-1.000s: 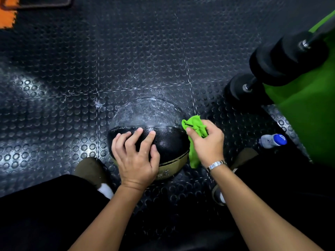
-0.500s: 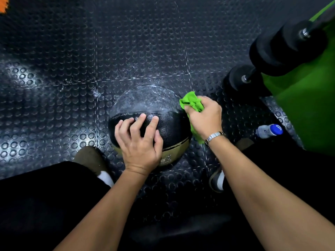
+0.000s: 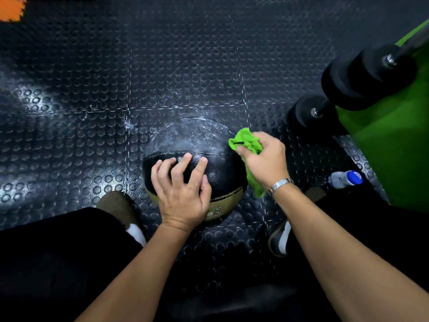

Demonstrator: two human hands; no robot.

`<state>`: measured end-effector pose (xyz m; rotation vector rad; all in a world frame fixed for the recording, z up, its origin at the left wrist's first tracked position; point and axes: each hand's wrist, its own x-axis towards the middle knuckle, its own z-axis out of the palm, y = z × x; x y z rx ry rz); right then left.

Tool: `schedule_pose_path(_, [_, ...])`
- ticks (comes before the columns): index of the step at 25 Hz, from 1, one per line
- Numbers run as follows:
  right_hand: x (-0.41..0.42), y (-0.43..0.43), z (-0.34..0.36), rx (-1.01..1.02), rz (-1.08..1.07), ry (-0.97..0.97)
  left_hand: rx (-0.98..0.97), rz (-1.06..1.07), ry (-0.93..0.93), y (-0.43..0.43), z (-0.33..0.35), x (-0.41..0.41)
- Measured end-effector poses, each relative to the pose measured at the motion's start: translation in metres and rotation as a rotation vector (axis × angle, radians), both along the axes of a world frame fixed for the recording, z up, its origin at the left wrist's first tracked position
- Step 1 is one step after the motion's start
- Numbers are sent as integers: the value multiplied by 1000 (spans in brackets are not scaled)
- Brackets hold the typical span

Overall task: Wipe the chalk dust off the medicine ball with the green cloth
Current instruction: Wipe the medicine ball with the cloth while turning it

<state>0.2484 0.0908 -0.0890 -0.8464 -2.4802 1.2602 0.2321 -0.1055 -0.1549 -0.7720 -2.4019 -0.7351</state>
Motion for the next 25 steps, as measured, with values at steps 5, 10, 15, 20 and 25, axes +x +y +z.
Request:
schedule_pose_path(5, [-14, -7, 0, 98, 94, 18, 0, 0, -6, 0, 0, -1])
schedule_pose_path(10, [-19, 12, 2, 100, 8, -45, -4, -22, 8, 6, 1, 2])
schedule_pose_path(15, [-3, -8, 3, 202, 255, 111, -2, 11, 2, -1, -3, 4])
schedule_pose_path(20, [-37, -10, 6, 226, 177, 66, 2, 0, 3, 2, -1, 2])
schedule_pose_path(25, [-23, -3, 11, 222, 217, 74, -13, 0, 2, 2, -3, 6])
